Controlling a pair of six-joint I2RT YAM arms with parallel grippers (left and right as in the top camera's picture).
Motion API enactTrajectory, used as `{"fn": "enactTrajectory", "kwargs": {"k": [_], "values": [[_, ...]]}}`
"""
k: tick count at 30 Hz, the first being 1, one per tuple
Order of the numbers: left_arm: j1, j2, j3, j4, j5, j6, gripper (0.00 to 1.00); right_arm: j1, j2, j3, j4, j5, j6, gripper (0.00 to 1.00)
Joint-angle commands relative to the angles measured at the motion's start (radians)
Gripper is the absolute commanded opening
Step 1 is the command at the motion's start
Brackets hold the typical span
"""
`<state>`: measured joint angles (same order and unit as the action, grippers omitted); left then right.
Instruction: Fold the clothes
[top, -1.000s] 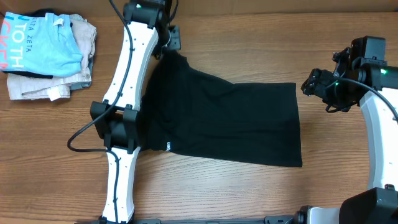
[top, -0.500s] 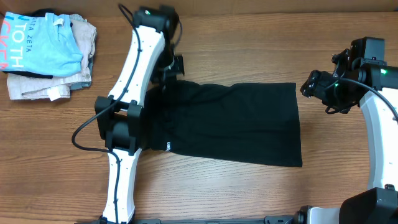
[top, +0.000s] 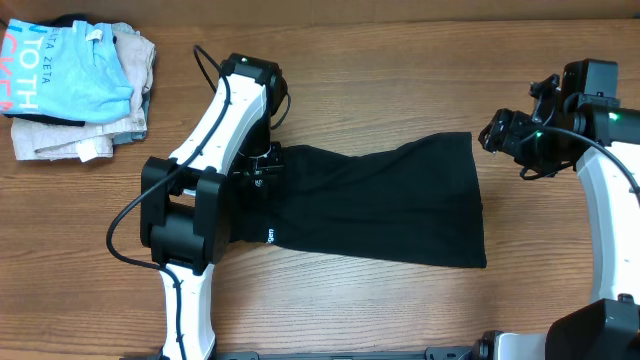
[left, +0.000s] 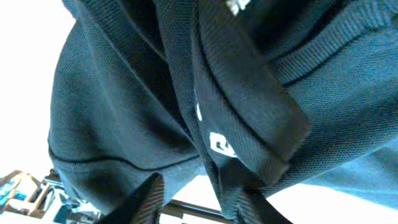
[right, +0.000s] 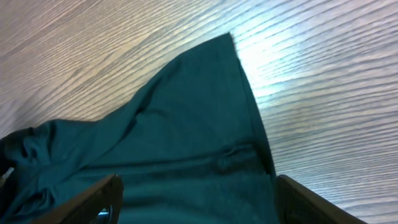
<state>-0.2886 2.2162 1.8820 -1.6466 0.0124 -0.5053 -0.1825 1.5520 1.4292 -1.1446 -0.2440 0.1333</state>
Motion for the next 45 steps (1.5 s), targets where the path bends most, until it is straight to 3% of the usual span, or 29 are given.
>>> {"fn": "enactTrajectory", "kwargs": {"k": [1,6,10,12,30,33,38,42,45], "values": [[0.005,-0.014,0.013,0.015,-0.003,0.038,0.41,0.004,0.005,-0.008,0.008,-0.028,-0.007,0.80],[0.008,-0.014,0.126,0.084,0.030,0.112,0.47,0.005,0.005,-0.008,0.011,-0.027,-0.007,0.80],[-0.009,-0.013,0.157,0.211,0.033,0.216,0.65,0.005,0.005,-0.008,0.015,-0.027,-0.008,0.80],[-0.016,-0.010,0.146,0.267,0.029,0.245,0.67,0.005,0.006,-0.008,0.014,-0.027,-0.008,0.80],[-0.019,0.007,-0.043,0.465,0.029,0.266,0.57,0.005,0.009,-0.008,0.014,-0.020,-0.011,0.80],[-0.019,0.008,-0.056,0.503,0.029,0.267,0.48,0.005,0.009,-0.008,0.011,-0.020,-0.011,0.80],[-0.019,0.010,-0.075,0.534,0.029,0.266,0.15,0.005,0.009,-0.008,0.014,-0.019,-0.011,0.80],[-0.018,0.010,-0.075,0.540,0.029,0.267,0.04,0.005,0.009,-0.008,0.024,-0.020,-0.011,0.80],[-0.017,0.010,-0.069,0.533,0.035,0.267,0.04,0.005,0.009,-0.008,0.034,-0.020,-0.011,0.80]]}}
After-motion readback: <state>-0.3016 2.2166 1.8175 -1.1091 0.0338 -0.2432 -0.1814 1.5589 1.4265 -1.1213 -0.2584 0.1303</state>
